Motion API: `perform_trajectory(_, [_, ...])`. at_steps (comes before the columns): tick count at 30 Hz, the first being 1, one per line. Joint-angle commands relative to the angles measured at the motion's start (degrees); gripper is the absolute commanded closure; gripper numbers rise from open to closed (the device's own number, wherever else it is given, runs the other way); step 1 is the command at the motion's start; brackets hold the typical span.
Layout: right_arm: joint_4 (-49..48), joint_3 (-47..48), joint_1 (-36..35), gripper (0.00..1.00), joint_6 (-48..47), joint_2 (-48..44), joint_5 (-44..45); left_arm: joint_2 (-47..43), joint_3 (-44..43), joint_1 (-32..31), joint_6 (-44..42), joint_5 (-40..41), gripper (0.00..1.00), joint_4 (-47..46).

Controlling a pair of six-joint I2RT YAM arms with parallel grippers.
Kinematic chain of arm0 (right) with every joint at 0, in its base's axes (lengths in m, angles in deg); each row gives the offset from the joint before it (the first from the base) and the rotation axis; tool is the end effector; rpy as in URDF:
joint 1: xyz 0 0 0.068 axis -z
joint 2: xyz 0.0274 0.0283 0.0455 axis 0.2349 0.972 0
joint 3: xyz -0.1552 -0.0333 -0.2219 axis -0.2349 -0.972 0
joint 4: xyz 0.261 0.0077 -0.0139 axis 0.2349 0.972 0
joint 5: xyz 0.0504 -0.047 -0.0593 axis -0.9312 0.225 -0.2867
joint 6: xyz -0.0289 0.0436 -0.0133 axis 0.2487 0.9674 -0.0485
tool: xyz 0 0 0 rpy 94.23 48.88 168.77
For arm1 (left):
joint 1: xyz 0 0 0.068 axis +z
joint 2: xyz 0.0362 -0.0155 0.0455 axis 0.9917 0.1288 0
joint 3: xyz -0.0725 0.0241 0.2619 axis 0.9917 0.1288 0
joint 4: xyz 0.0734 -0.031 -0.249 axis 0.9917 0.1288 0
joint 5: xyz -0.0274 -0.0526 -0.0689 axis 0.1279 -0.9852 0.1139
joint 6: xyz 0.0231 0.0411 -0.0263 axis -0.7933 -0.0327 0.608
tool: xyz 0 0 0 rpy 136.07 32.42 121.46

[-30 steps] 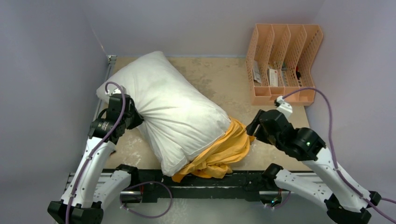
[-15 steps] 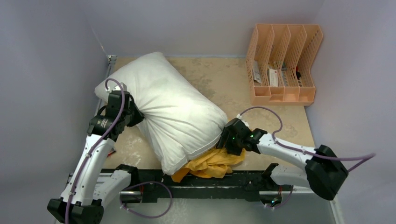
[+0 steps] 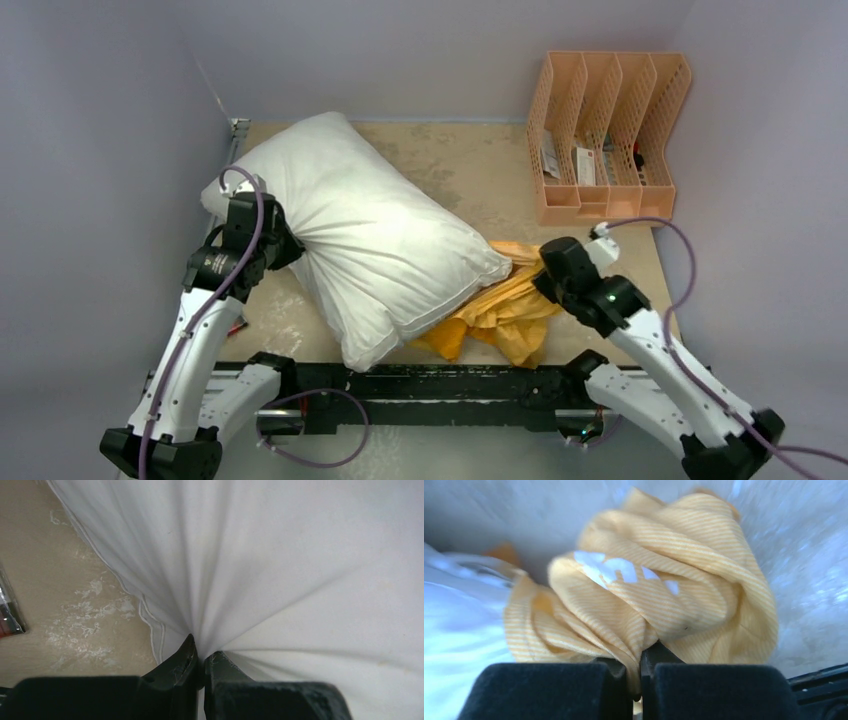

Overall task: Remove the pillowcase from the pillow
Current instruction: Remove the pillow from the pillowcase.

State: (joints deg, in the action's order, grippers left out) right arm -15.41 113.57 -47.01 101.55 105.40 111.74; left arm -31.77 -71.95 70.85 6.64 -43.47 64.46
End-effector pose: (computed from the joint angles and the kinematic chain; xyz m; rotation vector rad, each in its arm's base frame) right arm 0.1451 0.0781 0.2511 0.9051 2.1851 0.3529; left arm 0.1622 -0.0282 0.3406 -0.6635 2.2519 -0.2774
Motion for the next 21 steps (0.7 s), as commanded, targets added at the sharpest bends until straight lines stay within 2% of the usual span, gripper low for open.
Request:
perform_trajectory(1, [19.5, 14.3, 1.6, 1.00, -1.3, -6.6, 19.2, -1.1, -4.3, 0.8, -0.3, 4.0, 1.00, -3.8])
perform_trajectory(6, [34.6, 36.1, 1.5, 1.00, -3.6, -2.1, 29.4, -0.6, -4.3, 0.8, -0.3, 2.9, 1.00, -4.2])
perform_trajectory(9, [32.4, 42.4, 1.6, 1.00, -15.6, -1.6, 33.3, -1.0, -3.5, 0.8, -0.2, 1.7, 1.00, -4.7])
perform_trajectory(11, [27.6, 41.4, 1.6, 1.00, -23.6, -1.5, 32.4, -0.9, -2.5, 0.8, 0.3, 0.3, 1.00, -5.5])
perform_trajectory(12, [26.7, 40.2, 1.6, 1.00, -24.7, -0.8, 31.1, -1.0, -2.2, 0.8, 0.6, -0.3, 1.00, -5.9])
perform_trajectory(16, [25.0, 32.9, 1.6, 1.00, -23.6, 4.3, 23.1, -1.1, -2.0, 0.8, 1.0, -1.7, 1.00, -6.5])
perform_trajectory(21, [14.4, 19.3, 1.9, 1.00, -24.1, 8.9, 12.0, -1.1, -2.6, 0.8, 0.4, -4.1, 1.00, -6.0])
